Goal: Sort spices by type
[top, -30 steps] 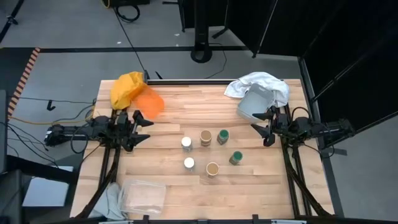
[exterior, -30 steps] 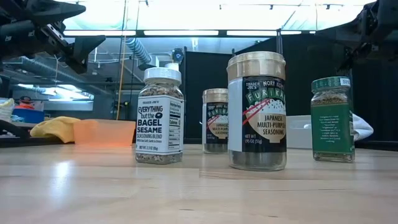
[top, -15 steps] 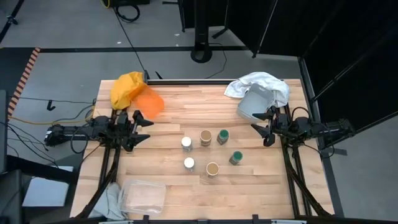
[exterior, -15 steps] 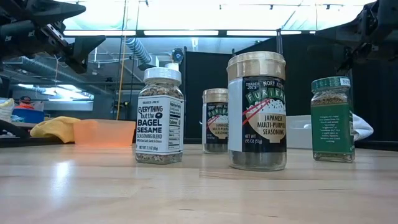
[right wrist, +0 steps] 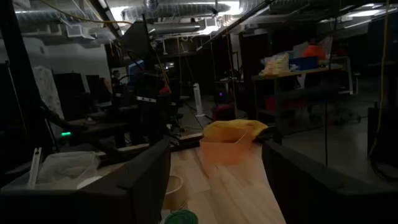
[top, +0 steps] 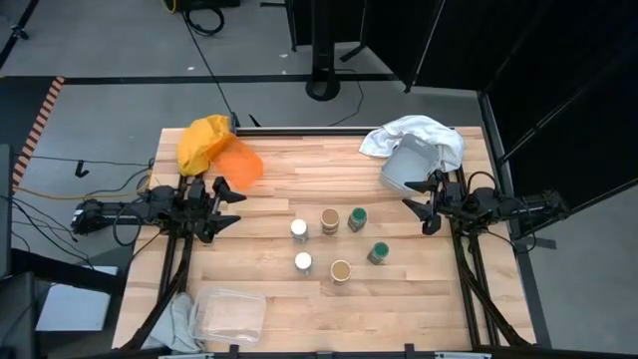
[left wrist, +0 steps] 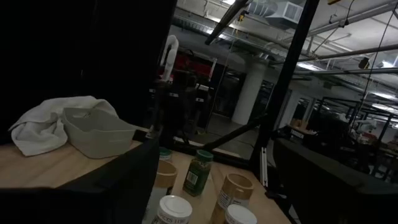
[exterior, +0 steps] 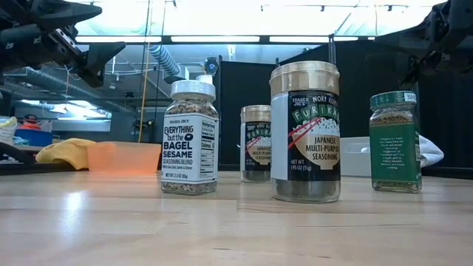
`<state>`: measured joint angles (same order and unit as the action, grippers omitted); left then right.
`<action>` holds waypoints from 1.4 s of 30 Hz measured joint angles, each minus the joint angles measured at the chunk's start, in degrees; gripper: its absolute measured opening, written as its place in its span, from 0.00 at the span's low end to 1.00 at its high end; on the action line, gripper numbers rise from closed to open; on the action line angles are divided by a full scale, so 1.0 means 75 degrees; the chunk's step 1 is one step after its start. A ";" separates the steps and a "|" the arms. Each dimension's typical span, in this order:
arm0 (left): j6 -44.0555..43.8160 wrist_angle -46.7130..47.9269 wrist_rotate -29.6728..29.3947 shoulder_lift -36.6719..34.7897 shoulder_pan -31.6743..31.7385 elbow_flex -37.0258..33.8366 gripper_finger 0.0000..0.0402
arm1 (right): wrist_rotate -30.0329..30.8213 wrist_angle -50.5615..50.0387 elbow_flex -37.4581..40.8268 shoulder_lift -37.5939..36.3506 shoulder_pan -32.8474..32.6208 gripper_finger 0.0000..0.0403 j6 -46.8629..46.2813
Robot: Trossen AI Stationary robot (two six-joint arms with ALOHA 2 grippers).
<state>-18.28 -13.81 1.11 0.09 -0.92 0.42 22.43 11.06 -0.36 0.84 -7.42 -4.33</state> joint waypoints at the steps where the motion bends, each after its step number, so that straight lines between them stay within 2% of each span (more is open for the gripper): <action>1: 0.0000 0.0000 0.0000 -0.0001 0.0001 0.0000 0.80 | 0.0000 0.0002 0.0003 0.0003 0.0000 0.65 0.0002; 17: -0.0047 -0.0430 -0.0029 0.0006 0.0004 -0.0001 0.80 | 0.0000 0.0002 0.0001 0.0000 0.0000 0.65 0.0002; 21: -0.1431 -0.0611 -0.0044 0.0006 0.0004 0.0000 0.80 | 0.0000 0.0002 0.0000 0.0000 0.0000 0.65 0.0002; 27: -0.2823 -0.0936 -0.0053 0.0006 0.0004 -0.0001 0.80 | 0.0000 0.0002 0.0000 0.0000 0.0000 0.65 0.0002; 30: -0.2723 -0.1176 -0.0091 0.0006 0.0004 -0.0002 0.80 | 0.0000 0.0002 0.0001 0.0000 0.0000 0.65 0.0002; 34: -0.2640 -0.1829 -0.0633 0.0006 0.0001 -0.0002 0.80 | -0.0002 0.0001 0.0002 0.0000 0.0000 0.65 0.0002; 39: -0.2611 -0.2597 -0.0847 0.0006 0.0004 -0.0001 0.80 | 0.0002 -0.0001 0.0003 0.0000 0.0000 0.65 0.0002; 42: -0.2605 -0.2894 -0.0964 0.0006 0.0004 -0.0002 0.80 | 0.0240 -0.0001 0.0002 0.0000 0.0015 0.65 0.0002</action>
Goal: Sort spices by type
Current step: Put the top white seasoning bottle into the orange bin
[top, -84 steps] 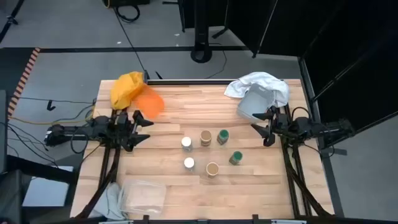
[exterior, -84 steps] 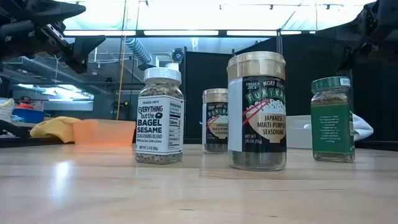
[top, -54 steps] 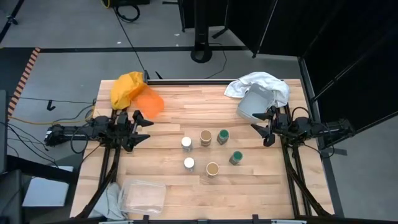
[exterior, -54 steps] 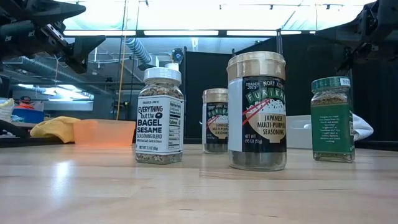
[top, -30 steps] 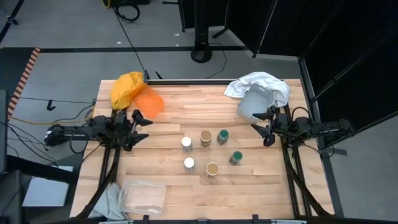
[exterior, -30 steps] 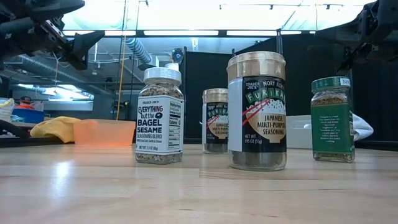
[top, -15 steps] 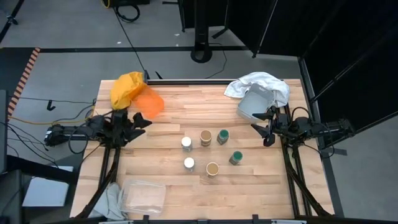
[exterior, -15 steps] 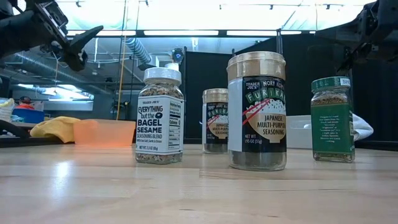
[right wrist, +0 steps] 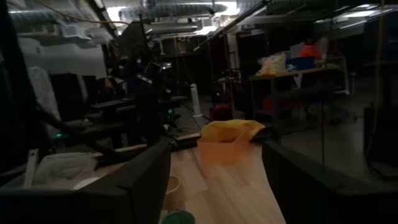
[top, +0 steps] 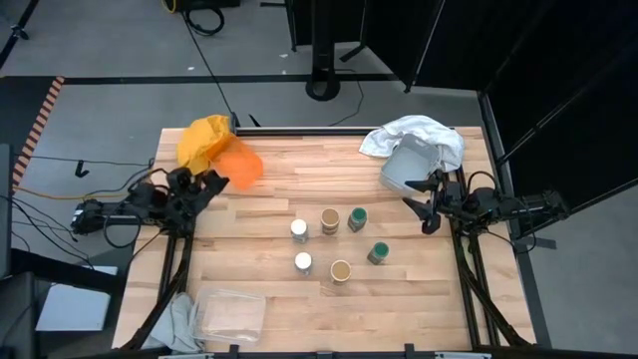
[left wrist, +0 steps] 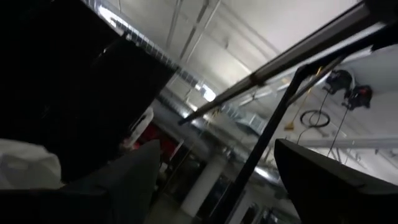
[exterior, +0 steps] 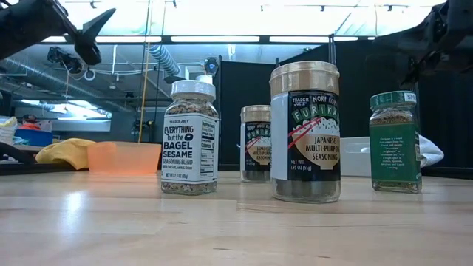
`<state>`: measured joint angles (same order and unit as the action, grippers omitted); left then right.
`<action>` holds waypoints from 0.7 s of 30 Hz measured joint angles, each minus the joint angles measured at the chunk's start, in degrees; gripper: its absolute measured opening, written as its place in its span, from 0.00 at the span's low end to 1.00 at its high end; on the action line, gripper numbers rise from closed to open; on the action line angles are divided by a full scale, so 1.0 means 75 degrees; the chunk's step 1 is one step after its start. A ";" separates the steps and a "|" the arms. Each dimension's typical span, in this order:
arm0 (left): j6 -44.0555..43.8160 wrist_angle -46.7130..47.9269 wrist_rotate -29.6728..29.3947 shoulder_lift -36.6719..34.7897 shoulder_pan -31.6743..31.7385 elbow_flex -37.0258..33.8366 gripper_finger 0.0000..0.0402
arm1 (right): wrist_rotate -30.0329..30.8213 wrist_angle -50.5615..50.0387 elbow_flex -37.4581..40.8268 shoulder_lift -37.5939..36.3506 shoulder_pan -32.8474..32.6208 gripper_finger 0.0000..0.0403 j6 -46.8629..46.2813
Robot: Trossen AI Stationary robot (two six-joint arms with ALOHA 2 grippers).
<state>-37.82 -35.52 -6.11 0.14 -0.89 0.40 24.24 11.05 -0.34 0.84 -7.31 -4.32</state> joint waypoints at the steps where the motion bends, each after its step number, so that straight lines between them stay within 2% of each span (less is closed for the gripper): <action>1: 0.0000 -0.0044 -0.0002 0.0000 0.0000 0.0003 0.80 | 0.0019 0.0005 -0.0001 0.0000 -0.0002 0.65 0.0000; 11: 0.0009 -0.0054 -0.0134 0.0000 -0.0001 0.0000 0.80 | 0.0019 0.0114 -0.0002 0.0000 0.0000 0.65 0.0000; 21: -0.0002 0.0124 -0.2375 0.0028 0.0003 0.0000 0.80 | 0.0451 0.1275 0.0000 0.0000 0.0000 0.65 -0.0079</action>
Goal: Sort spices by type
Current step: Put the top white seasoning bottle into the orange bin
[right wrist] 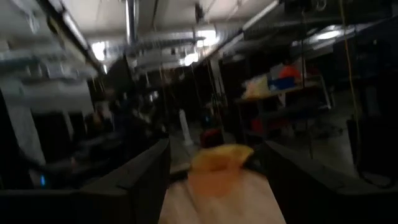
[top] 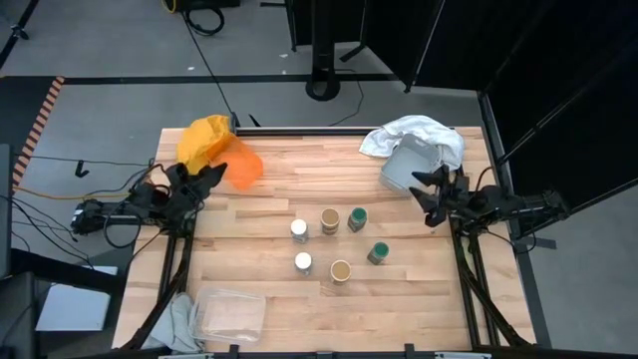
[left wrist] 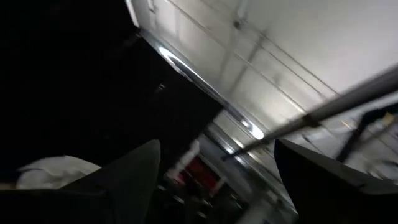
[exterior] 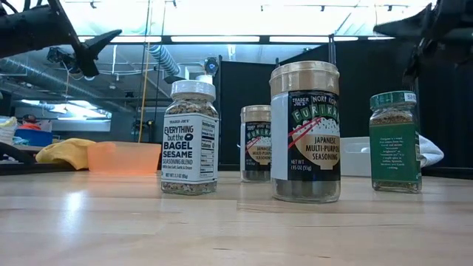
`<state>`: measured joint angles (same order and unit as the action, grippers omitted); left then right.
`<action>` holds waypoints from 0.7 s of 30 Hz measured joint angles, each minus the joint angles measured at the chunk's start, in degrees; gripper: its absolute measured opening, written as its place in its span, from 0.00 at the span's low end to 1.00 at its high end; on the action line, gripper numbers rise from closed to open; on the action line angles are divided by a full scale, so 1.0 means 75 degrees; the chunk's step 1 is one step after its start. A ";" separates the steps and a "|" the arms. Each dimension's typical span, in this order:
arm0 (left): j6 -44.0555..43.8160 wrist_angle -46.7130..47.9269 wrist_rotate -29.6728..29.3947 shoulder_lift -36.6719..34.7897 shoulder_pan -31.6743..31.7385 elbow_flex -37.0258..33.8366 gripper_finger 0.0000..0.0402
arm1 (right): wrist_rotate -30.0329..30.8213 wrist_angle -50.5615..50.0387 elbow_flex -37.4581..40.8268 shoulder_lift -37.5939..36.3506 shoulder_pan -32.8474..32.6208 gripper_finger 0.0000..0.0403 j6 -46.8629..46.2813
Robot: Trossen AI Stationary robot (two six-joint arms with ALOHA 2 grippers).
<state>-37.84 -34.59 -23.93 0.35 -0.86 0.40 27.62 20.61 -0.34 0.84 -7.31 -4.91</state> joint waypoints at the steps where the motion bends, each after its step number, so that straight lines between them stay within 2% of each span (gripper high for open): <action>1: -0.0002 -0.0095 -0.0177 0.0005 0.0000 0.0000 0.80 | -0.0003 0.0200 0.0000 0.0000 0.0000 0.65 -0.0002; 4: 0.0006 -0.0431 -0.0686 -0.0005 0.0000 0.0004 0.80 | -0.0019 0.1022 0.0000 0.0000 0.0000 0.65 -0.0076; 6: -0.0160 -0.0368 -0.0746 0.0012 0.0003 0.0058 0.80 | -0.0021 0.1603 0.0000 0.0000 0.0000 0.65 -0.0363; 10: -0.0236 -0.0424 -0.0289 0.0365 0.0000 0.0600 0.80 | -0.0023 0.2469 0.0000 -0.0003 0.0000 0.65 -0.1172; 16: 0.0039 -0.0289 0.0236 0.1887 0.0000 0.2161 0.80 | -0.0026 0.3257 0.0000 -0.0001 0.0000 0.65 -0.1572; 18: 0.0252 0.0375 0.0574 0.2562 0.0000 0.2930 0.80 | -0.0026 0.3309 0.0000 0.0000 0.0000 0.65 -0.1804; 21: 0.0542 0.2499 0.0974 0.3726 0.0000 0.4245 0.80 | -0.0026 0.3292 0.0000 0.0000 0.0000 0.65 -0.1926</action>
<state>-33.77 -15.85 -16.62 28.30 -0.86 32.24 27.42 45.30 -0.34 0.84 -7.31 -19.35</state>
